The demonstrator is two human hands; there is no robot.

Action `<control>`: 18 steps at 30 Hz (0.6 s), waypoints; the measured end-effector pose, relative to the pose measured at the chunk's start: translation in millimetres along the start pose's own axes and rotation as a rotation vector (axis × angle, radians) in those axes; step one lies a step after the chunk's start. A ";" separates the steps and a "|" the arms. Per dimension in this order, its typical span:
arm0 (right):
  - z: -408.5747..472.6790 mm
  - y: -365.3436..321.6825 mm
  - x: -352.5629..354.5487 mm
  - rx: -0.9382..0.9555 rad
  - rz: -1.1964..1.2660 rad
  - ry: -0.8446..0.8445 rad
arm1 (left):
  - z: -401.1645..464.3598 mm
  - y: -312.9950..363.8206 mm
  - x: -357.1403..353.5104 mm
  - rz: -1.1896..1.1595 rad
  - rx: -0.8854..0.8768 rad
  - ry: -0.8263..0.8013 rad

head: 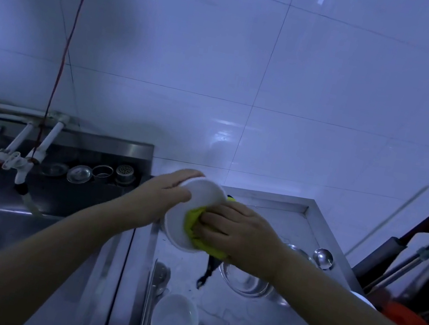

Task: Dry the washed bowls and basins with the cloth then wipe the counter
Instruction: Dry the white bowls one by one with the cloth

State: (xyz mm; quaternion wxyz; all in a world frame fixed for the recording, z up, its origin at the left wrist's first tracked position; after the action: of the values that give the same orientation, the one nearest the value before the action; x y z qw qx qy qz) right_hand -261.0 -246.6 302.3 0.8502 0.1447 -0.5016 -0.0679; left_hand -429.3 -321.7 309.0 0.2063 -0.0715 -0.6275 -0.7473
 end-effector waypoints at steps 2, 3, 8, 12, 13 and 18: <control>0.4 -0.6 -2.5 0.067 -0.021 -0.005 | 3.1 2.1 1.9 0.024 0.076 -0.126; 0.8 -2.8 -3.8 0.066 -0.006 0.003 | 4.1 2.5 2.9 0.011 0.125 -0.150; -3.7 -5.1 -5.4 -0.030 0.066 -0.010 | 4.3 -4.0 11.1 0.596 0.099 -0.167; -9.0 3.5 -7.4 -0.169 0.156 -0.093 | -15.3 11.6 -0.7 1.207 -0.511 -0.111; -8.5 3.3 -6.5 -0.183 0.173 -0.094 | -18.8 14.5 -6.8 1.266 -0.635 -0.174; -12.7 6.6 -1.0 -0.294 0.256 0.048 | -18.3 14.7 -13.9 1.146 -0.569 -0.336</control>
State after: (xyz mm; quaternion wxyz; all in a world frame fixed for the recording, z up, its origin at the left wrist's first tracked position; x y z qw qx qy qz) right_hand -250.6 -237.7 297.8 0.8756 -0.0447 -0.4802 -0.0282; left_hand -408.1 -338.2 313.6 0.4438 -0.5614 -0.2917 -0.6347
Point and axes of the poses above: each hand's wrist, its own z-axis towards the middle knuckle, its own x-axis out of the back of the hand, y = z × x, the point moved 3 cm from there along z, towards the middle knuckle, and after that the axes turned 7 degrees about -x, right-handed, at the moved point
